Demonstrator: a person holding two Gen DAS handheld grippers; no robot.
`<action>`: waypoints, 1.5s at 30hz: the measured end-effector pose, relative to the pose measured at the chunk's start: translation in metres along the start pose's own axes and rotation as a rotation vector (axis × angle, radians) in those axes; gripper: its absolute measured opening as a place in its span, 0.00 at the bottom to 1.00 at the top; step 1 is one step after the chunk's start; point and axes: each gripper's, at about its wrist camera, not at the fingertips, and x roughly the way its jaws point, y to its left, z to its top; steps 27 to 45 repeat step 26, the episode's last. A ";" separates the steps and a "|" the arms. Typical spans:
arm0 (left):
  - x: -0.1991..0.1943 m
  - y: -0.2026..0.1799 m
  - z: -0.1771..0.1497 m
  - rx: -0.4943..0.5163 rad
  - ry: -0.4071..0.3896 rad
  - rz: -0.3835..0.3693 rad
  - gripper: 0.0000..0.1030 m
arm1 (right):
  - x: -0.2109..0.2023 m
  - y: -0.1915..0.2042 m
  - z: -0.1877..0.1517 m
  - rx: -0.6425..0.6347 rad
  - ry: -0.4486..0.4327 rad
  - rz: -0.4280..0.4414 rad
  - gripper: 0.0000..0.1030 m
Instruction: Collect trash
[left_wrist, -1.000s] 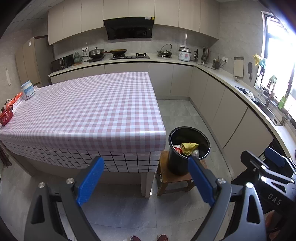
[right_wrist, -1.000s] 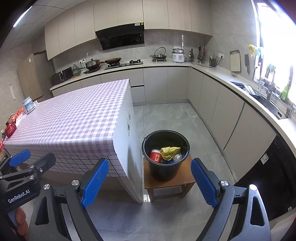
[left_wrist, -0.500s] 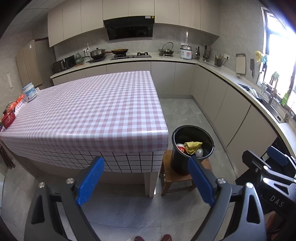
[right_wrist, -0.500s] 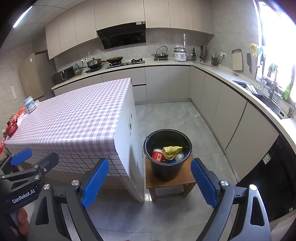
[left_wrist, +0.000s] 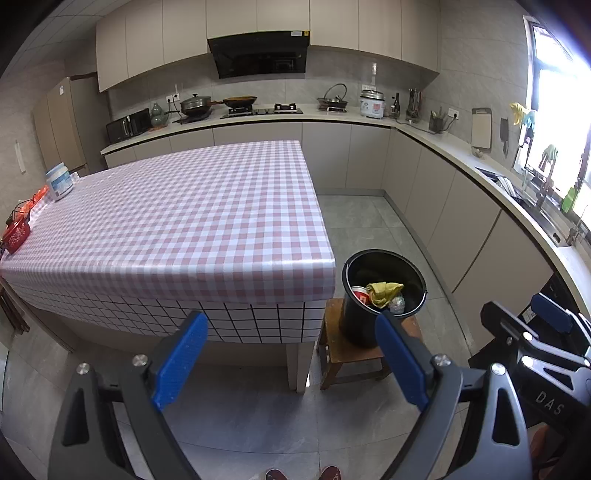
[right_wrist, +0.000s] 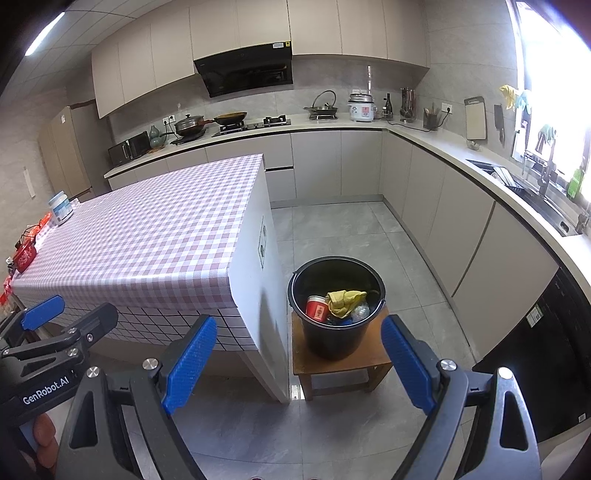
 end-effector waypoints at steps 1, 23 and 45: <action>0.000 0.001 0.000 0.000 0.003 -0.001 0.90 | 0.000 0.001 0.000 0.000 0.001 0.000 0.89; 0.011 0.006 -0.002 -0.015 0.028 -0.069 0.90 | 0.007 0.009 -0.005 0.010 0.023 0.003 0.89; 0.009 0.005 0.001 -0.009 0.024 -0.062 0.92 | 0.007 0.010 -0.006 0.011 0.026 -0.004 0.89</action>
